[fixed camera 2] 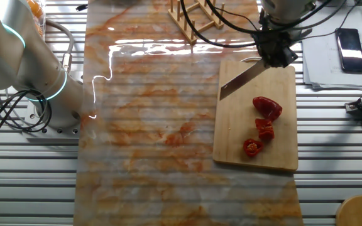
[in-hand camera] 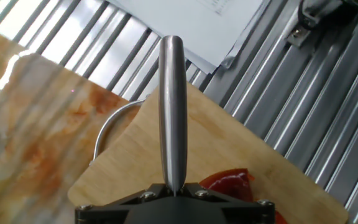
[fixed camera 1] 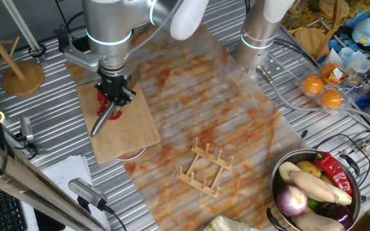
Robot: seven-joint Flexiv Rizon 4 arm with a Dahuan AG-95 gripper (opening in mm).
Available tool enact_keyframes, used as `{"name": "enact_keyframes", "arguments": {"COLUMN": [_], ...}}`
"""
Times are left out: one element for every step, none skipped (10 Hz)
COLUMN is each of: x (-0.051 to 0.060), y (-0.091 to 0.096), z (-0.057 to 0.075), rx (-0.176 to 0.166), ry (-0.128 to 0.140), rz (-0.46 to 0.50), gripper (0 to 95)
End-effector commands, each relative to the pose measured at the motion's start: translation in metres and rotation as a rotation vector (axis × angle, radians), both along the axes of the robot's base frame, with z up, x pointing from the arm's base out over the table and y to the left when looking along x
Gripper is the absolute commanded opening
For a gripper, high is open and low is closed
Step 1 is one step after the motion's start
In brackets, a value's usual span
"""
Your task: Chop the chili peppers
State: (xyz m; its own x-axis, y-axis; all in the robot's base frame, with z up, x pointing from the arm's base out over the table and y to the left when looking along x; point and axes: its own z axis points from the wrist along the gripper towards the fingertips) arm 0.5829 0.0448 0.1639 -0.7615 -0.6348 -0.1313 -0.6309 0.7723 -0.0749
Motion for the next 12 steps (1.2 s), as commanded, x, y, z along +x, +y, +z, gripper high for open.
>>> {"name": "enact_keyframes", "arguments": {"x": [0.0013,0.0023,0.0036,0.0037,0.0037,0.0037,0.0037,0.0037,0.0037,-0.0001,-0.005,-0.0024], "y": [0.0005,0.0011,0.0023,0.0024,0.0024,0.0024,0.0024,0.0024,0.0024,0.0058,0.0079,-0.0012], "z": [0.0004,0.0008,0.0015,0.0015,0.0015,0.0015,0.0015,0.0015,0.0015,0.0025,0.0043,0.0029], "rx": [-0.039,-0.039,-0.039,-0.037,-0.024,-0.028,-0.009,-0.001,-0.002,-0.002,-0.009,-0.011], "ry": [-0.002,0.0,0.003,0.002,-0.001,0.002,0.004,0.002,0.004,0.006,0.011,0.022], "rz": [0.066,0.066,0.064,0.055,0.018,-0.032,-0.084,-0.108,-0.128,-0.13,-0.114,-0.095], "gripper": [0.0,0.0,0.0,0.0,0.0,0.0,0.0,0.0,0.0,0.0,0.0,0.0]}}
